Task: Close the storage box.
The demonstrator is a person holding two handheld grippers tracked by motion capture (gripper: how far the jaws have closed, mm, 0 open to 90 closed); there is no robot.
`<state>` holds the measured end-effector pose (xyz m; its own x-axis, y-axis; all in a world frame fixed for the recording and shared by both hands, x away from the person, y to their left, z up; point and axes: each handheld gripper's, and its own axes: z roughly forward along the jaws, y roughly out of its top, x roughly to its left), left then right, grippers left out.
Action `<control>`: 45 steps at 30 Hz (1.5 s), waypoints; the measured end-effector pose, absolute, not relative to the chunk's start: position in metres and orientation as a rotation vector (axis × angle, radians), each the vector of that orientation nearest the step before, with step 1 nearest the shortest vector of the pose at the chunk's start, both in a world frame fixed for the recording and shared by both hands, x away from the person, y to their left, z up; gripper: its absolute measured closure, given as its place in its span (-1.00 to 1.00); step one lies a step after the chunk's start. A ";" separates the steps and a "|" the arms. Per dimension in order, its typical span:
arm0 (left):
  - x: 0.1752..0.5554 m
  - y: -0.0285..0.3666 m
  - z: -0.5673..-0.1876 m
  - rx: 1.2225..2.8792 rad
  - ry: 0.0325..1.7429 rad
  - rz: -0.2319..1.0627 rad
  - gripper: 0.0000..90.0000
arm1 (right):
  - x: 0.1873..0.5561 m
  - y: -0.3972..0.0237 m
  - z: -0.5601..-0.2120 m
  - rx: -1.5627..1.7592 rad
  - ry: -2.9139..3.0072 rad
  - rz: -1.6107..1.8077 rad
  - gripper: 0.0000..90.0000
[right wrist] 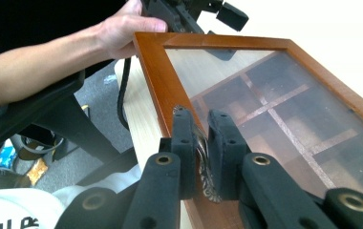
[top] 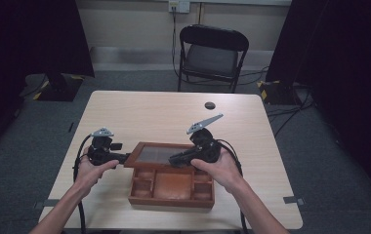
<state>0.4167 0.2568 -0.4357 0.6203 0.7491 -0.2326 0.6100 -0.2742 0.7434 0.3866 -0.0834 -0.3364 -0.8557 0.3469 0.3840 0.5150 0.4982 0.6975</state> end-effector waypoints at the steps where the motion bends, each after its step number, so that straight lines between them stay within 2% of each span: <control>1: 0.417 0.257 -0.436 1.992 1.071 0.211 -0.55 | 0.386 -0.083 -0.337 -0.739 -2.551 -1.279 0.83; 19: 0.421 0.274 -0.432 1.929 1.125 0.251 -0.53 | 0.374 -0.079 -0.354 -0.697 -2.594 -1.196 0.83; 45: 0.422 0.271 -0.432 1.945 1.128 0.248 -0.53 | 0.362 -0.074 -0.386 -0.659 -2.621 -1.112 0.83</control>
<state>0.4216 0.2707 -0.4325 0.5732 0.7866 -0.2297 0.6174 -0.2302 0.7523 0.3615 -0.0739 -0.3864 -0.8757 0.3168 0.3645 0.4822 0.6136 0.6253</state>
